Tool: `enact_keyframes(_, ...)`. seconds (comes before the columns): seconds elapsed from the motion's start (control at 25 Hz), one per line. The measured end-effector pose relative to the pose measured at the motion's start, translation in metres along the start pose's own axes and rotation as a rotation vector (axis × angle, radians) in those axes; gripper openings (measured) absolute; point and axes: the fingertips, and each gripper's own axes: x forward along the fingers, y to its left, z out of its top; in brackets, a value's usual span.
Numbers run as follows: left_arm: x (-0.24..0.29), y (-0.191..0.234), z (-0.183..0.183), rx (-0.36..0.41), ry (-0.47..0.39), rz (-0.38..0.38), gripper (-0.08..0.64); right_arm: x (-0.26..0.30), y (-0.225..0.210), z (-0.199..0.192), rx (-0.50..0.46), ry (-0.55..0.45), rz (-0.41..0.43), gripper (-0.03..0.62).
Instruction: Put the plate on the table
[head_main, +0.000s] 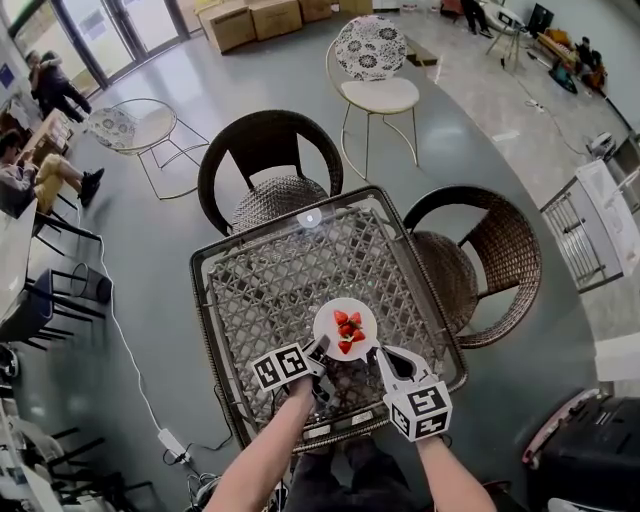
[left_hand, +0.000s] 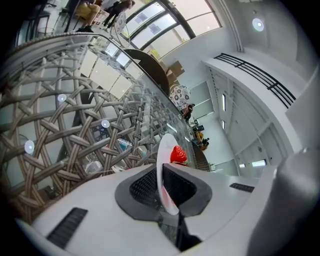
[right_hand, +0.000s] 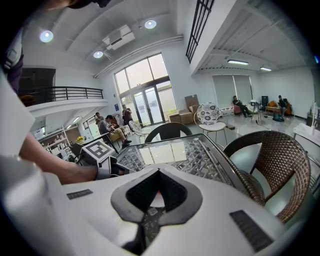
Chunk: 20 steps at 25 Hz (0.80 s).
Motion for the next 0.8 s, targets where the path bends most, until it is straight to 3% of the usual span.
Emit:
enact_keyframes(0.28, 0.0, 0.006, -0.001, 0.092, 0.01, 0.103, 0.043, 0.0, 0.0, -0.003, 0.01, 0.0, 0.004, 0.005)
enact_keyframes(0.8, -0.002, 0.013, 0.004, 0.281, -0.016, 0.369, 0.088, -0.007, -0.005, -0.008, 0.036, 0.005, 0.011, 0.005)
